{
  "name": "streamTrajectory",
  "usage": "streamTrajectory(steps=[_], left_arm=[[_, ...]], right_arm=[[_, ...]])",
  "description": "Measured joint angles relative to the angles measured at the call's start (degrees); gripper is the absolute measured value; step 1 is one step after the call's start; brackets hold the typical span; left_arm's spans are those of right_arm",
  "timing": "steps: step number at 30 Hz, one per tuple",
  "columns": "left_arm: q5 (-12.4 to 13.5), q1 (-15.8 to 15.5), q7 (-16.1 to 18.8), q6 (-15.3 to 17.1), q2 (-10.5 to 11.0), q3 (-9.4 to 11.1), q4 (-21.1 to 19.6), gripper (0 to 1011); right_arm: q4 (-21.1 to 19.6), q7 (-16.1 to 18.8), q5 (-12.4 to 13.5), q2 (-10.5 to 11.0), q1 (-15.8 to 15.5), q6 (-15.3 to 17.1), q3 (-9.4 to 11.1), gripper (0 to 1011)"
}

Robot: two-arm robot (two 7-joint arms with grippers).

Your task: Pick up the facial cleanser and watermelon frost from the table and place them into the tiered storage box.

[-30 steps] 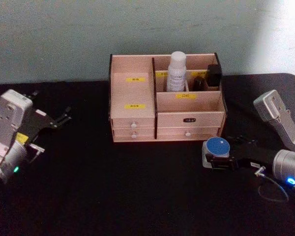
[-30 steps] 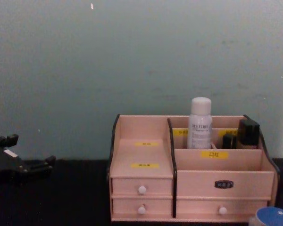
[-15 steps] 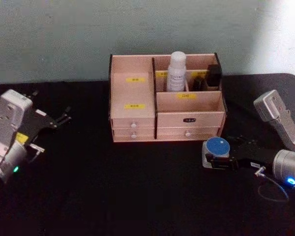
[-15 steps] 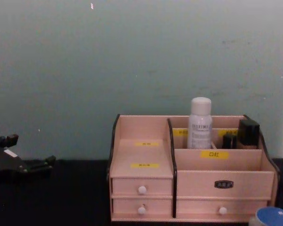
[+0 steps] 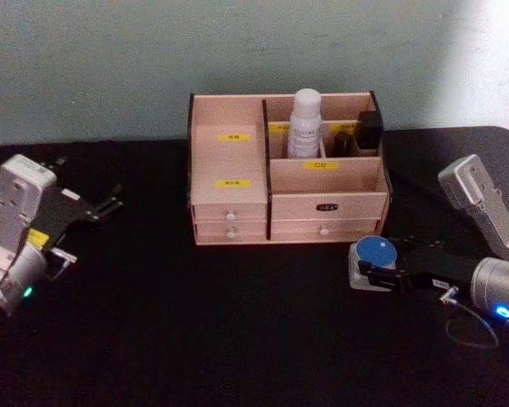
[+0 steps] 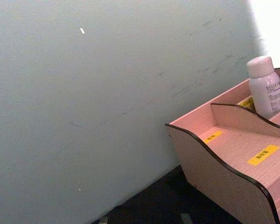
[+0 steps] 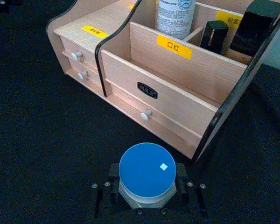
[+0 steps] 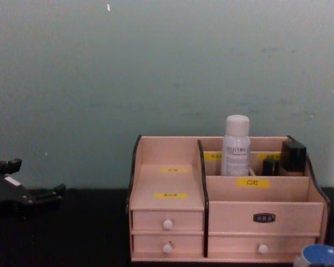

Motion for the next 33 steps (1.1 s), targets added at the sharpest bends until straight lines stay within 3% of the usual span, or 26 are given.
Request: streamTrajectory(steps=[18,25,33], left_arm=[[0.0,0.0,0.0,0.0,0.0,0.0,-0.01,1001],[0.0,0.0,0.0,0.0,0.0,0.0,0.0,1001],[0.0,0.0,0.0,0.0,0.0,0.0,0.0,1001]], right_arm=[[0.0,0.31,0.05,0.13,0.01,-0.12,-0.08,713],[-0.66,2.83,0.8,1.12,0.3,-0.91,-0.4,713],[-1.82,6.77,3.81,1.86,2.85,-0.91,-1.1,713]])
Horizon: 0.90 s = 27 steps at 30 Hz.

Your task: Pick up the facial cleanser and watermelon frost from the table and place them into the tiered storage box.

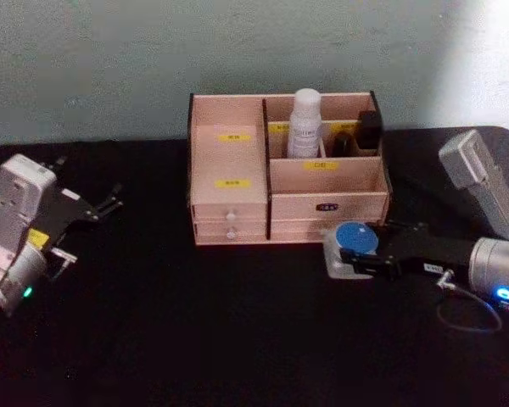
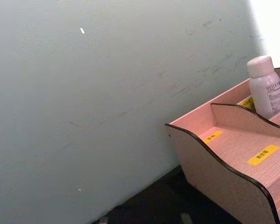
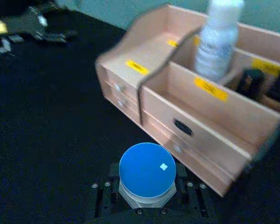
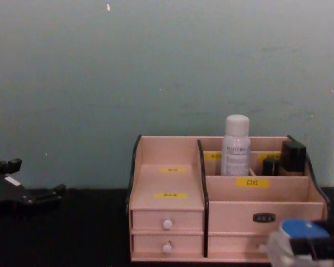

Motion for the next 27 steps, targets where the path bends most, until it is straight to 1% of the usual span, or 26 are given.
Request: streamTrajectory(steps=[2,5,9,11,12,15,17,21,24,27], left_arm=[[0.0,0.0,0.0,0.0,0.0,0.0,0.0,1001],[0.0,0.0,0.0,0.0,0.0,0.0,0.0,1001],[0.0,0.0,0.0,0.0,0.0,0.0,0.0,1001],[0.0,0.0,0.0,0.0,0.0,0.0,0.0,1001],[0.0,0.0,0.0,0.0,0.0,0.0,0.0,1001],[0.0,0.0,0.0,0.0,0.0,0.0,0.0,1001],[0.0,0.0,0.0,0.0,0.0,0.0,0.0,1001],[0.0,0.0,0.0,0.0,0.0,0.0,0.0,1001],[-0.01,0.0,0.0,0.0,0.0,0.0,0.0,1001],[0.0,0.0,0.0,0.0,0.0,0.0,0.0,1001]], right_arm=[[-0.08,1.59,1.19,-0.07,1.19,0.3,-0.42,713],[-0.14,3.19,2.2,-0.37,2.83,0.43,-1.11,713],[-0.12,4.27,2.53,-1.12,5.23,0.31,-2.48,713],[0.02,4.46,2.53,-1.72,6.49,0.19,-3.33,713],[0.02,4.46,2.53,-1.72,6.49,0.19,-3.33,713],[0.7,4.49,2.26,-3.0,8.76,-0.23,-4.92,713],[1.02,4.48,2.03,-3.5,9.59,-0.42,-5.56,713],[2.18,4.4,1.37,-4.76,11.62,-1.06,-7.19,713],[3.72,4.08,0.68,-6.05,13.68,-1.47,-8.78,713],[4.67,3.82,0.28,-6.76,14.75,-1.68,-9.7,713]])
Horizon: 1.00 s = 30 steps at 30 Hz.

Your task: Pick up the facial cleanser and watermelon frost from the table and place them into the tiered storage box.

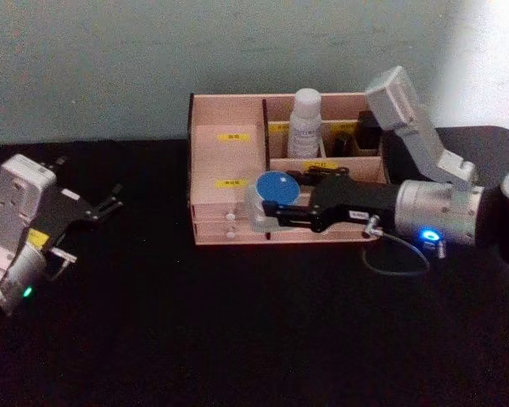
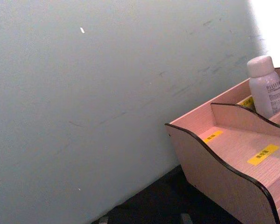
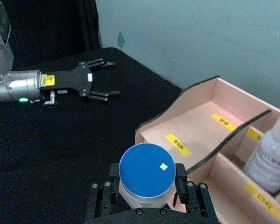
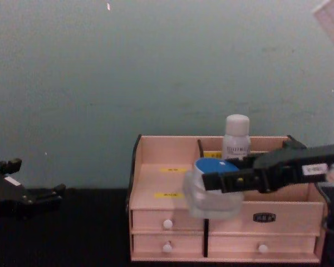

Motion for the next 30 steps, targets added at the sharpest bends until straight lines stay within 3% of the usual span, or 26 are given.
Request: streamTrajectory(steps=[6,16,30], left_arm=[[0.0,0.0,0.0,0.0,0.0,0.0,0.0,1001],[0.0,0.0,0.0,0.0,0.0,0.0,0.0,1001],[0.0,0.01,0.0,0.0,0.0,0.0,0.0,1001]], right_arm=[[3.81,-0.91,-1.05,-2.64,3.7,-0.42,-2.41,713],[10.14,-1.71,-2.33,-6.71,8.22,-0.79,-4.44,713],[18.96,-2.69,-3.53,-11.92,12.57,-0.88,-5.09,713]])
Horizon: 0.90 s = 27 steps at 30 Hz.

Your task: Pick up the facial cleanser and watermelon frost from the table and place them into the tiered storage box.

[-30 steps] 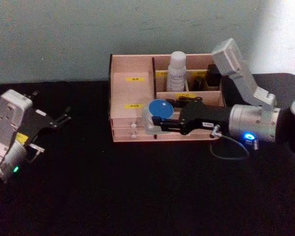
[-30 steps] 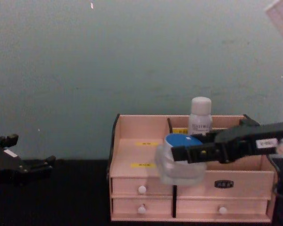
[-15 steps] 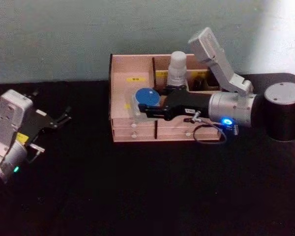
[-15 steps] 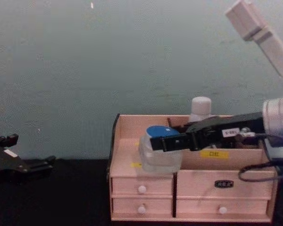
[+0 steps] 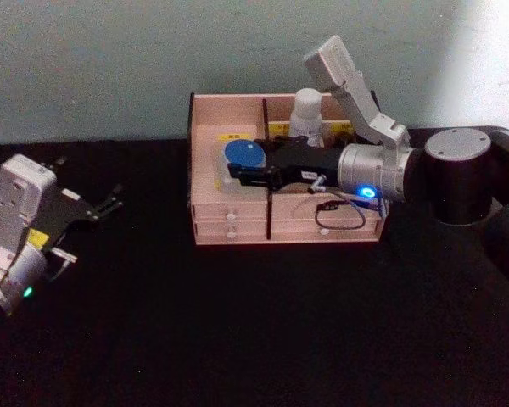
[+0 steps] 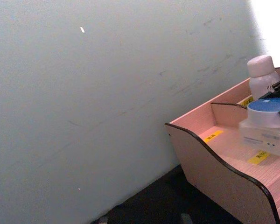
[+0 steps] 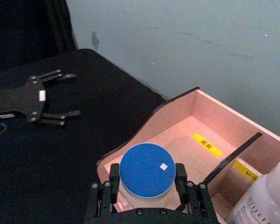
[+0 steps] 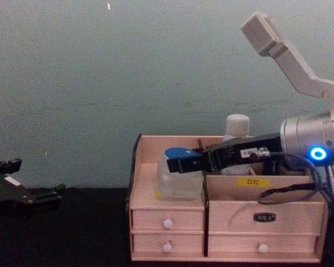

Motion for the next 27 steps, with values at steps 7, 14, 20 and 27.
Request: streamTrajectory(steps=[7,14,20,27], left_arm=[[0.0,-0.01,0.0,0.0,0.0,0.0,0.0,1001],[0.0,0.0,0.0,0.0,0.0,0.0,0.0,1001],[0.0,0.0,0.0,0.0,0.0,0.0,0.0,1001],[0.0,0.0,0.0,0.0,0.0,0.0,0.0,1001]], right_arm=[[4.27,-0.15,-0.14,-2.34,1.85,0.22,0.35,713],[7.24,-0.3,-0.35,-3.91,2.98,0.32,0.72,713],[8.55,-0.33,-0.53,-4.79,3.44,0.39,1.01,713],[9.17,-0.38,-0.59,-5.25,3.59,0.35,1.32,713]])
